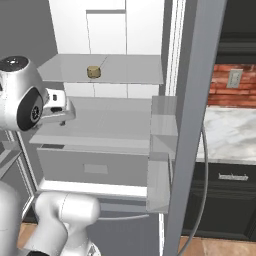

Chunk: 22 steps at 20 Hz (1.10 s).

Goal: Retrieve the sausage and cheese from the fridge and place them on the cutting board on the counter.

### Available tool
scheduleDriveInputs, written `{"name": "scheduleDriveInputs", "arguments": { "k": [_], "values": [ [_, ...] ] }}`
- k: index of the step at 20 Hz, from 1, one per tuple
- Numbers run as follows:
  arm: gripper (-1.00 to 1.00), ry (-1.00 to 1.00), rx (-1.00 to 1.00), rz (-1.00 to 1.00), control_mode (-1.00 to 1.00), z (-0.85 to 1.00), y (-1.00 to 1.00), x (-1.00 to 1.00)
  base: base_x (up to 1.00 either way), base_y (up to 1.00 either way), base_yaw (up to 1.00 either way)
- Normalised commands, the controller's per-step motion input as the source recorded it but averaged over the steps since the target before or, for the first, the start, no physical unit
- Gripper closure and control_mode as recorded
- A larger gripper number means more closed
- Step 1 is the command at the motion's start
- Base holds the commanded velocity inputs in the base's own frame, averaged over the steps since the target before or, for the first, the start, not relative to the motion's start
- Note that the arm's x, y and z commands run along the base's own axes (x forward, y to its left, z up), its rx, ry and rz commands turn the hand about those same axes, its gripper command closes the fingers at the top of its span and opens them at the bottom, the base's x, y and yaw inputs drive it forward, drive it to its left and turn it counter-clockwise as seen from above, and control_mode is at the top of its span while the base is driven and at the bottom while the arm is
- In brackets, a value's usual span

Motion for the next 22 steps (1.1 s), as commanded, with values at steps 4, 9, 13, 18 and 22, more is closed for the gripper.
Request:
{"name": "scheduleDriveInputs", "arguments": {
  "k": [4,9,13,18,22],
  "values": [
    [-1.00,-0.19,0.04,-0.11,-1.00,0.19,0.00,0.33,0.00,0.00,0.00],
    [-1.00,-0.10,0.08,-0.11,-1.00,0.06,0.00,0.26,0.00,0.00,0.00],
    [-1.00,-0.19,0.10,-0.07,-1.00,0.05,-0.01,0.20,0.00,0.00,0.00],
    [-1.00,-0.06,0.09,-0.11,-1.00,0.50,0.00,0.34,0.00,0.00,0.00],
    [-1.00,0.00,0.02,-0.08,-1.00,0.61,-0.10,0.60,0.00,0.00,0.00]
  ]
}}
